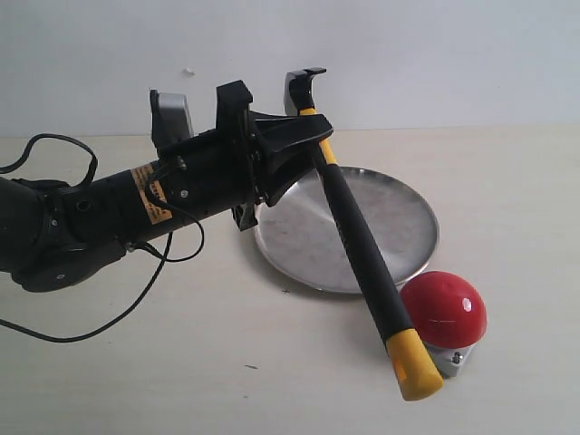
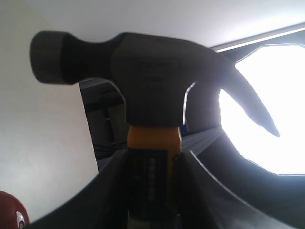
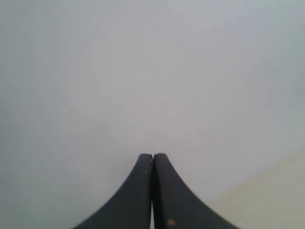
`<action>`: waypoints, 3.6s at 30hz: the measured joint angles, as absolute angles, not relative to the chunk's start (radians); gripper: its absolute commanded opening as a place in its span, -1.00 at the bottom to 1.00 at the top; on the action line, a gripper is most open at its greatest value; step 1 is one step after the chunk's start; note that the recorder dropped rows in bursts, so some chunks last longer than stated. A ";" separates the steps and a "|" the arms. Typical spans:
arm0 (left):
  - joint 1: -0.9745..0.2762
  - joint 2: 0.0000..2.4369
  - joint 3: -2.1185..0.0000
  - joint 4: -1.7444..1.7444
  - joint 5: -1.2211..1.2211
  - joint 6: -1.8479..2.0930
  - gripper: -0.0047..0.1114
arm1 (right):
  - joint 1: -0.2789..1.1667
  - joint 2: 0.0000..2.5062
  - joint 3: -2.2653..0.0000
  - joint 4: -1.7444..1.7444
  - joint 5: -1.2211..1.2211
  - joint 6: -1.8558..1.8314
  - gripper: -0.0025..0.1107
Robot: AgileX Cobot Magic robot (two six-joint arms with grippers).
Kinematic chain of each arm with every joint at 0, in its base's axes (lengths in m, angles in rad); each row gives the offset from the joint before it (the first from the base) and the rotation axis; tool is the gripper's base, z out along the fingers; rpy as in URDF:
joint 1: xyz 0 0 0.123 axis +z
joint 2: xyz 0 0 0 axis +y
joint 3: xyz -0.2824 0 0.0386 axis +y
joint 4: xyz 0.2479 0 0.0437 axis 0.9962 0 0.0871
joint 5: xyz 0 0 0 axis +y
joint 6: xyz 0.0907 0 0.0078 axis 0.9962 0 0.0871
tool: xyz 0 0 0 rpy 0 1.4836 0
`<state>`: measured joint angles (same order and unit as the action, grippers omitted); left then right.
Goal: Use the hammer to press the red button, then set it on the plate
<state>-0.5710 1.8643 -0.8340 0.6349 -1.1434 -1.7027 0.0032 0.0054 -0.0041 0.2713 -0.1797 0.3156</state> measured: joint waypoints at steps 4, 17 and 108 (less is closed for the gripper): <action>-0.571 1.864 -0.834 0.635 -1.143 -1.703 -0.92 | 0.003 0.005 -0.004 0.370 -0.298 0.370 -0.96; -0.571 1.864 -0.834 0.640 -1.143 -1.690 -0.92 | 0.003 0.120 -0.072 0.391 -0.225 0.326 -0.96; -0.571 1.939 -1.046 0.557 -0.733 -1.581 -0.92 | 0.318 1.513 -1.017 0.559 0.853 -0.653 0.22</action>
